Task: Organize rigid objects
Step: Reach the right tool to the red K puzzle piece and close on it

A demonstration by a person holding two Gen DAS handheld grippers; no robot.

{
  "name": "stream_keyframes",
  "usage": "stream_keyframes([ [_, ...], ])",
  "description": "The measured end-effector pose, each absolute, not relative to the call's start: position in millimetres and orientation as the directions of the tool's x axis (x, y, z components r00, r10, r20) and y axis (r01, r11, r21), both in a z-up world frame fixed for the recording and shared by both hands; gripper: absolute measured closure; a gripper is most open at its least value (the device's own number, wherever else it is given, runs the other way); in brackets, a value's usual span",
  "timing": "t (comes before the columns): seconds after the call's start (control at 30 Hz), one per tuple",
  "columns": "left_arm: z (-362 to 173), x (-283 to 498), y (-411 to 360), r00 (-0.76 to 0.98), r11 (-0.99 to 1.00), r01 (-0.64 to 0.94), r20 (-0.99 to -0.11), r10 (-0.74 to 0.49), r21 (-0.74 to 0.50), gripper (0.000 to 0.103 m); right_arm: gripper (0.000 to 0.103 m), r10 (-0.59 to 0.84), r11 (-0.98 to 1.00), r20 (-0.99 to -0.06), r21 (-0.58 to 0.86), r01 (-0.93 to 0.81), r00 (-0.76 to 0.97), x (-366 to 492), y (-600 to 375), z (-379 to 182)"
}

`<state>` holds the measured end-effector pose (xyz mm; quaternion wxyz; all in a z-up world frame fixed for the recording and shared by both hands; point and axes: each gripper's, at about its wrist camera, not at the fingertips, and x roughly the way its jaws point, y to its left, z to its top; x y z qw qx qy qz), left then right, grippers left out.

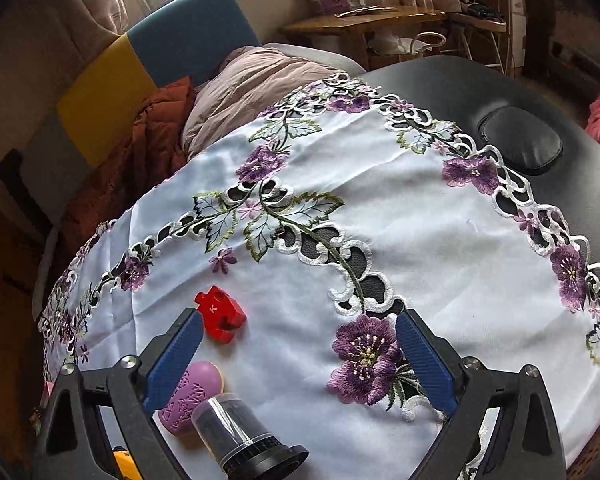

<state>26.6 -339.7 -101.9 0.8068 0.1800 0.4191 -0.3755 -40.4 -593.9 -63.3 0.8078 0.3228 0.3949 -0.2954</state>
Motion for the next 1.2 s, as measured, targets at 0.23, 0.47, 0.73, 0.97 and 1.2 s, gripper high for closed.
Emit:
stream_keyframes([
  [0.23, -102, 26, -337, 0.373, 0.662, 0.749, -0.797, -0.474, -0.043, 0.035, 0.016, -0.128, 0.74, -0.841, 0.272, 0.615, 0.525, -13, -570, -68],
  [0.47, -103, 25, -335, 0.379, 0.666, 0.744, -0.785, -0.489, -0.055, 0.035, 0.02, -0.104, 0.86, -0.892, 0.141, 0.49, 0.439, 40, -557, -78],
  [0.73, -103, 25, -333, 0.375, 0.671, 0.737, -0.78, -0.501, -0.077, 0.035, 0.07, -0.122, 0.915, -0.944, 0.013, 0.403, 0.307, 76, -551, -108],
  [0.97, -103, 25, -333, 0.372, 0.673, 0.735, -0.778, -0.506, -0.086, 0.036, 0.07, -0.096, 0.92, -0.932, 0.05, 0.388, 0.348, 74, -542, -97],
  [1.2, -90, 24, -318, 0.368, 0.697, 0.708, -0.783, -0.502, -0.114, 0.036, 0.07, 0.008, 0.955, -0.892, 0.141, 0.26, 0.452, 80, -493, -76],
])
